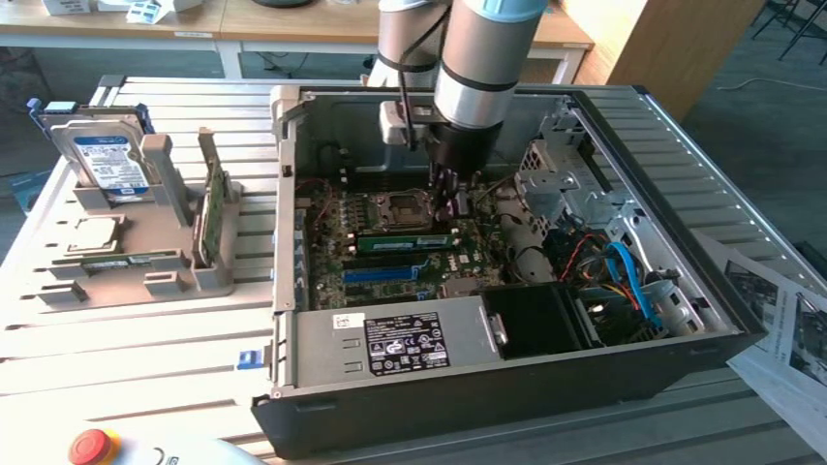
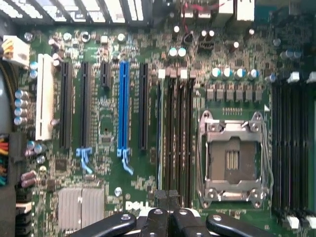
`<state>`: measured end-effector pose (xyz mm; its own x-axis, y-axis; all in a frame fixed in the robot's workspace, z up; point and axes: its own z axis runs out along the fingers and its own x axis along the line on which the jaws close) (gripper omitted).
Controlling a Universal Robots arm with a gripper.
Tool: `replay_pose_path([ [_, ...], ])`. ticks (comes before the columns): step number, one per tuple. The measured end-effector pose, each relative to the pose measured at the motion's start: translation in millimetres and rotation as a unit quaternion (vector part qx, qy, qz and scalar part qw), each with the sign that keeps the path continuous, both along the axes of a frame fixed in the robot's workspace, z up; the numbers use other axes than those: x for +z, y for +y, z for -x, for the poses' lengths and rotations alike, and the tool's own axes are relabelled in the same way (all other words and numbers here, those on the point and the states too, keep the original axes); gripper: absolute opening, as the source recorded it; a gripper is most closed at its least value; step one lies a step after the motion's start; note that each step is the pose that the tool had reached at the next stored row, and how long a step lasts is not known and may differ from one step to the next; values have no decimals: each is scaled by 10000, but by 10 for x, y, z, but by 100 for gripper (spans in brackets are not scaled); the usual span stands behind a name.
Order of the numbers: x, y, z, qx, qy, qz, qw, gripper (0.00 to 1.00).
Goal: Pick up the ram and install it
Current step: 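Press down the ram until it locks into place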
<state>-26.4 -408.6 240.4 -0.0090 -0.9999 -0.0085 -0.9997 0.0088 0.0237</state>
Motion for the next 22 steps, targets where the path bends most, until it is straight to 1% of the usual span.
replay_pose_path([
  [16, -2, 17, 427, 0, -18, 0, 10000, 11],
  [19, -2, 19, 492, 0, -20, 0, 10000, 11],
  [22, -2, 20, 505, 0, -20, 0, 10000, 11],
])
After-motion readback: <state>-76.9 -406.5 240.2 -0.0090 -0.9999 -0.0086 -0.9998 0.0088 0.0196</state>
